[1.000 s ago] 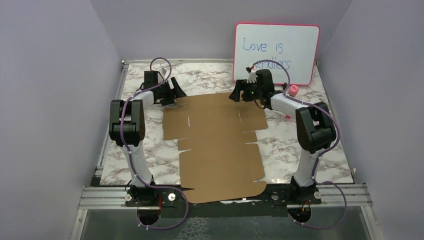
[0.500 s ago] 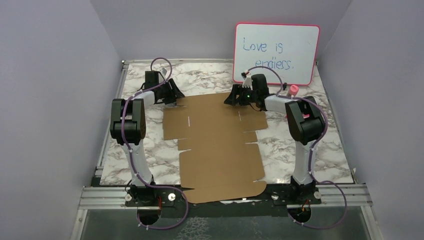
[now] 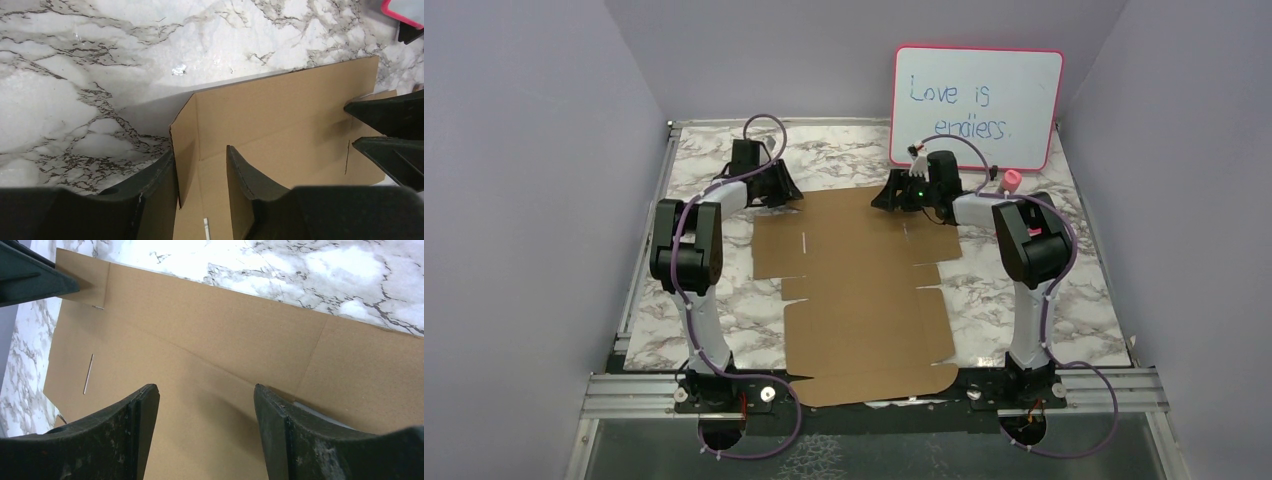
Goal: Fold the paper box
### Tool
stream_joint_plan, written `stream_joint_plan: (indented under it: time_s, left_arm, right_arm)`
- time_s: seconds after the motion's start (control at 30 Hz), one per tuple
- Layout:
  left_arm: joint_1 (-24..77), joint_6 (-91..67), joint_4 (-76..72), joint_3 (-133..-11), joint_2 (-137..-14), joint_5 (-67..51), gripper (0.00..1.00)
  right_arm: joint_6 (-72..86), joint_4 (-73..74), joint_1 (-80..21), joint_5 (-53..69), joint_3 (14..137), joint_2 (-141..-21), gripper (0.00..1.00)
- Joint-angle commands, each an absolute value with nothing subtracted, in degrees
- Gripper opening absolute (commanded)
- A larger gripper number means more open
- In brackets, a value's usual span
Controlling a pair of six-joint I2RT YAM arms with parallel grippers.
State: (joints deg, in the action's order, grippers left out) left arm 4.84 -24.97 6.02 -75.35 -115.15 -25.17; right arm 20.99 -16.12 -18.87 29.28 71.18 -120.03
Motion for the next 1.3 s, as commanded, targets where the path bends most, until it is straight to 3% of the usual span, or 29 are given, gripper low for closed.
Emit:
stream_joint_plan:
  time_s: [0.0, 0.23, 0.63, 0.8, 0.9, 1.27]
  left_arm:
    - [7.23, -22.05, 10.6, -78.77, -110.97, -18.3, 0.4]
    - [10.52, -19.34, 15.64, -82.52, -110.92, -10.88, 0.51]
    - [13.28, -18.15, 18.02, -85.69, -113.7, -8.37, 0.56]
    - [13.32, -17.14, 19.52, -87.32, -113.3, -4.98, 0.63]
    - [13.27, -16.49, 21.08, -89.65, -112.76, -2.22, 0.69]
    - [14.33, -16.64, 21.33, -90.82, -107.11, -3.65, 0.77]
  right_arm:
    - [21.66, -15.92, -20.28, 30.22, 69.97, -122.83, 0.74]
    - [21.53, -15.91, -20.86, 28.73, 69.49, -122.45, 0.74]
    - [21.79, -16.49, -20.87, 28.81, 68.76, -121.52, 0.74]
    - [21.51, -16.52, -20.85, 28.62, 69.04, -119.85, 0.75]
    - [21.02, -16.39, -20.8, 28.65, 69.43, -118.17, 0.77]
    - [18.15, -10.98, -18.83, 25.82, 71.54, -111.93, 0.84]
